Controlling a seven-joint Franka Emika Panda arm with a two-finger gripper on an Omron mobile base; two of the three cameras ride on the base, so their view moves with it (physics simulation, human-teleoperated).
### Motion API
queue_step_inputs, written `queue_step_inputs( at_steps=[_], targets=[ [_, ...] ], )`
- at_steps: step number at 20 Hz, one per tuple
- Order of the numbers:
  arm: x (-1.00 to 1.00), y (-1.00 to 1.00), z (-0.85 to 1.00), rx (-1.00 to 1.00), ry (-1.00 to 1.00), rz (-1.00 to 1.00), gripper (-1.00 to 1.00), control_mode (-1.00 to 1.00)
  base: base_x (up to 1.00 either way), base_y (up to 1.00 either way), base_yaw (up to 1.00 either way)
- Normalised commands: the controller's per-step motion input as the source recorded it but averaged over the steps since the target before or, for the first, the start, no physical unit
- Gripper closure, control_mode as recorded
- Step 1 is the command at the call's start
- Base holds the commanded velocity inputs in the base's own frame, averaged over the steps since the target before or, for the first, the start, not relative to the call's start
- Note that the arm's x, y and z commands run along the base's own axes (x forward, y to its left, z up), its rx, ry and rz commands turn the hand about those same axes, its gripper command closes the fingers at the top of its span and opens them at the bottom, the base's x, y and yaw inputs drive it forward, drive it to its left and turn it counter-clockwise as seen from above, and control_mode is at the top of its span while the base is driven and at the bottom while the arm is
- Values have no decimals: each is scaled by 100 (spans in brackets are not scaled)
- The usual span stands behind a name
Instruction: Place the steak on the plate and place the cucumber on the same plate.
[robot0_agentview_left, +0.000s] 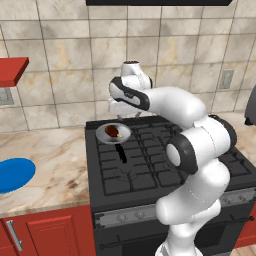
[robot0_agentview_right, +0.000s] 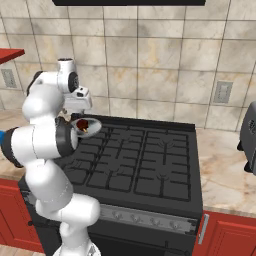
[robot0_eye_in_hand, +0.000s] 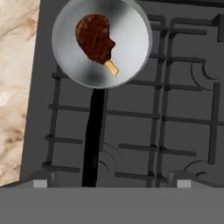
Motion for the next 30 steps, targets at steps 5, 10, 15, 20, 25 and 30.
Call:
queue_step_inputs(
  at_steps=[5,10,15,20,25,30],
  targets=[
    [58,9,-47,0,0,4,-100,-100,0,0,0],
    [57,14,-52,-1,0,4,-100,-100,0,0,0],
    [59,19,-45,-6,0,4,-100,-100,0,0,0],
    [58,14,-31,-4,1,0,-100,-100,0,0,0],
    [48,8,-33,0,0,0,-100,-100,0,0,0],
    [4,6,-32,0,1,0,-100,-100,0,0,0]
  ],
)
